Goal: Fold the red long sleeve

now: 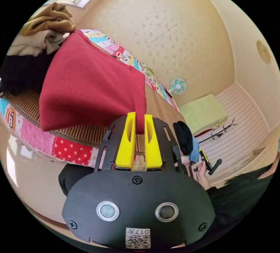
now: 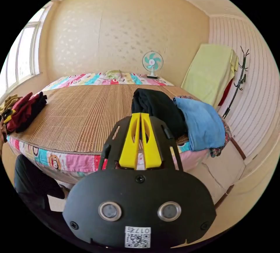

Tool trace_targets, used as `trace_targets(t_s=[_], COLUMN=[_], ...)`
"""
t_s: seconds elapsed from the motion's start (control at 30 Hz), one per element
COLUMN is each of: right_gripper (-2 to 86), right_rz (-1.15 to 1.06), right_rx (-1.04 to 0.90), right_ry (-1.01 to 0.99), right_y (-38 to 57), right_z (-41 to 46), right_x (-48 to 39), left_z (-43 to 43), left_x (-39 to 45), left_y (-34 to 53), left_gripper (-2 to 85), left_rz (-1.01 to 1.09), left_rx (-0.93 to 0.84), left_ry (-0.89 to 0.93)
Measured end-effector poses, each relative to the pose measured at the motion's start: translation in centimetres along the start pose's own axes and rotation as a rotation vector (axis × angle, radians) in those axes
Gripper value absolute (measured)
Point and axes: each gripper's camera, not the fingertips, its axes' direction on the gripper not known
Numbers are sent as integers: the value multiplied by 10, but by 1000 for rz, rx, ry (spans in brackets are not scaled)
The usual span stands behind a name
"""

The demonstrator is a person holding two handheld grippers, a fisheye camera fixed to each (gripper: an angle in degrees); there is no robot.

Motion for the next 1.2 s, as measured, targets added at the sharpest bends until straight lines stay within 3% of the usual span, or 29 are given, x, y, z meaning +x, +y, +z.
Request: trace_targets(t_s=[0.1,0.2,0.23,0.37,0.53,0.63,0.7,0.77,0.87,0.93,1.0,1.1,1.2], right_gripper=[10,18,24,99,113,43,32,25,22,21,21,24,28], right_rz=[-129,-110,-94,-203,-351,-344,-331,-357,-542,-642,-647,-645,-513], right_rx=[-17,-121,-170,-368,-434,-592,-552,-472,-403,-386,-388,-375,-325], right_ry=[-92,-380,-553,-1068,-1122,-1316,-1411,-1677,-1865,-1933,-1870,-1823,-2006], right_y=[-5,-20,-26,-40,-51,-54,-57,-61,-55,-45,-37,-40,-68], right_z=[-9,18,34,87,130,160,148,106,33,-4,-21,-14,6], right_x=[-33,-55,-66,-154,-274,-321,-323,-310,-304,-302,-295,-259,-188], left_z=[1,12,7,-28,-56,-56,-61,-69,-77,-70,-74,-104,-157], left_x=[12,5,-1,-27,-12,10,21,30,48,54,52,71,116], left_y=[53,85,94,98,67,44,34,27,22,20,24,27,20], left_gripper=[53,37,34,66,110,160,182,199,205,154,59,23,12], left_rz=[130,191,180,41,55,33,18,-1,-34,-65,-92,82,385], left_rx=[-182,-471,-487,-366,-234,-205,-155,-114,-90,-134,-102,-38,79], left_ry=[84,181,192,314,249,207,238,243,107,21,21,124,307])
